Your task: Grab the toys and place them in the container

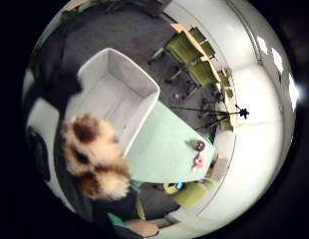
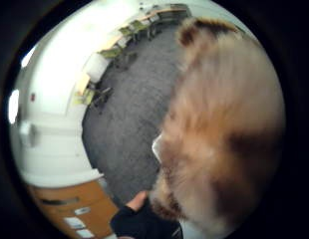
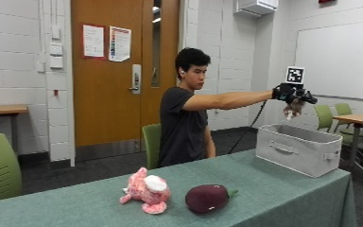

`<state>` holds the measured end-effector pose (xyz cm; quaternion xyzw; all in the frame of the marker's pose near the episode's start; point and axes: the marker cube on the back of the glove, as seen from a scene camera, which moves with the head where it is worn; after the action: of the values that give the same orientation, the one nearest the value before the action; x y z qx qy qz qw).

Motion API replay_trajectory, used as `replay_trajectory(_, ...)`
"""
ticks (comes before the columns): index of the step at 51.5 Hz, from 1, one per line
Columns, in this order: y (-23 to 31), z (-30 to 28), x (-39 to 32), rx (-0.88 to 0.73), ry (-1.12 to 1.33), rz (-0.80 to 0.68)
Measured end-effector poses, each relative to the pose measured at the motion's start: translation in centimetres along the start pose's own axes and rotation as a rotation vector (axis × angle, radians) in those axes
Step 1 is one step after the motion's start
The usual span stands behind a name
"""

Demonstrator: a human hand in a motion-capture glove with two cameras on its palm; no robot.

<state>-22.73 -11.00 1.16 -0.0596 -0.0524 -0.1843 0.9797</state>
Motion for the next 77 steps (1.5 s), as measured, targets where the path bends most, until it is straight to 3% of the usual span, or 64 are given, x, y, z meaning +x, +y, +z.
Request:
replay_trajectory(6, 0.2, 0.0, -0.2, -0.008, -0.055, -0.041)
replay_trajectory(10, 0.3, -0.5, 1.3, 0.029, 0.009, 0.017)
replay_trajectory(13, 0.9, -1.2, 1.9, 0.057, 0.05, -0.065)
replay_trajectory(19, 2.6, -3.1, -3.8, 0.075, -0.004, -0.011)
replay_trajectory(28, 5.8, -4.6, 4.8, 0.106, 0.129, 0.019)
replay_trajectory(35, 9.5, -6.8, 10.6, 0.132, 0.044, -0.066)
replay_trajectory(40, 11.4, -6.5, 18.9, 0.141, 0.225, 0.184)
replay_trajectory(43, 13.2, -6.0, 24.2, 0.138, 0.218, 0.25)
replay_trajectory(59, 19.0, 0.5, 40.0, 0.062, 0.135, 0.34)
replay_trajectory(77, 21.6, 9.6, 48.9, -0.023, 0.082, 0.372)
